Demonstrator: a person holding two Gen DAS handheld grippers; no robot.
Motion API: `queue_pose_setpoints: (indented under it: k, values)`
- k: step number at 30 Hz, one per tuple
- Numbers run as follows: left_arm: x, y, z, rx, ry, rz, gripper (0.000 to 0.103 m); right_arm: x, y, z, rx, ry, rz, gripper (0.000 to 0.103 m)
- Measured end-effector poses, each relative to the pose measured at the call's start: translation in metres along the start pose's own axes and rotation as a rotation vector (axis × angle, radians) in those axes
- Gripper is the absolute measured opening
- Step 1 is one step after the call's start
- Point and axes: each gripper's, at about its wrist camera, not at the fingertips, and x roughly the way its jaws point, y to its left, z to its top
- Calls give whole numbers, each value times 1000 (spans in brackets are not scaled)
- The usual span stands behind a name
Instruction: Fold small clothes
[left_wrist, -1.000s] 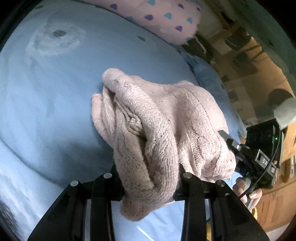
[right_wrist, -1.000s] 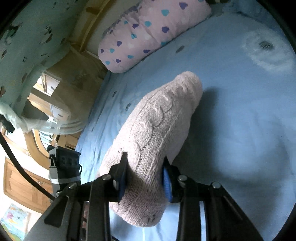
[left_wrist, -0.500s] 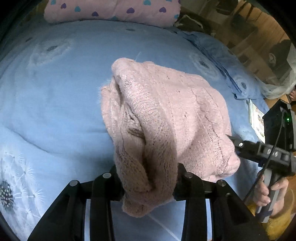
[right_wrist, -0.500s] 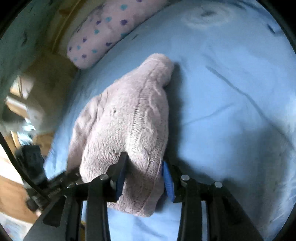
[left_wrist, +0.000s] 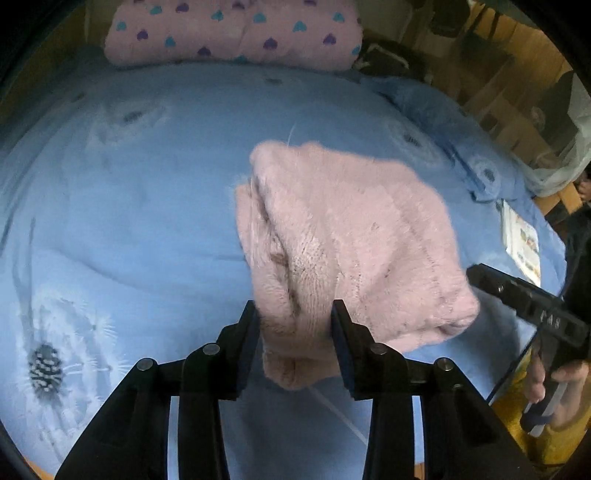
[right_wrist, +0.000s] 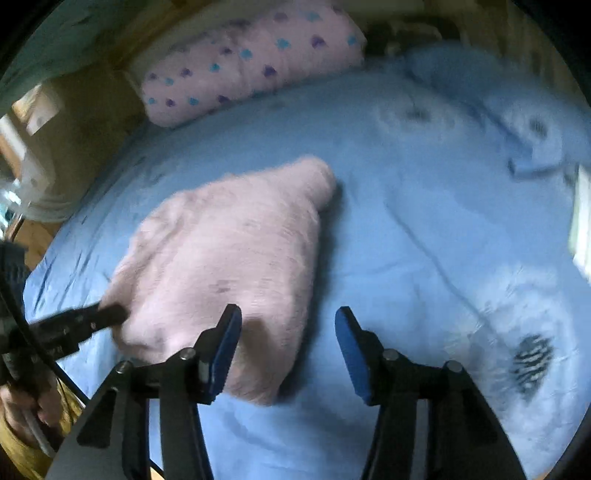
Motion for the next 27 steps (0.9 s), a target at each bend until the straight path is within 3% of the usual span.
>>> queue_pose_setpoints:
  k: [4,7,9,12,13,16,18,23,27]
  values:
    - [-15,-8,9,18,-84,45,32,-14,21,2,-31,-44,44,55]
    - [-2,-7,9,10,-53,59,32,4,34,3,-52,7,30,49]
    - [13,-3,2,5,-5,109,32,17,38,0,-50,41,20,48]
    - [25,1,-9,1,19,118,32,23,31,-16,-71,71,-39,50]
    - [25,2,-12,4,14,119,32,28,28,-20,-84,89,-53,55]
    - [22,-5,-14,38,1,154,32,37,11,-35,-6,178,19,55]
    - [17,-9,-16,35,-4,164,32,32,9,-37,-7,161,27,55]
    - [-2,-21,-26,12,-11,163,32,18,21,-45,-78,145,-56,55]
    - [-13,-31,-40,1,-10,160,32,2,25,-54,-69,111,-53,59]
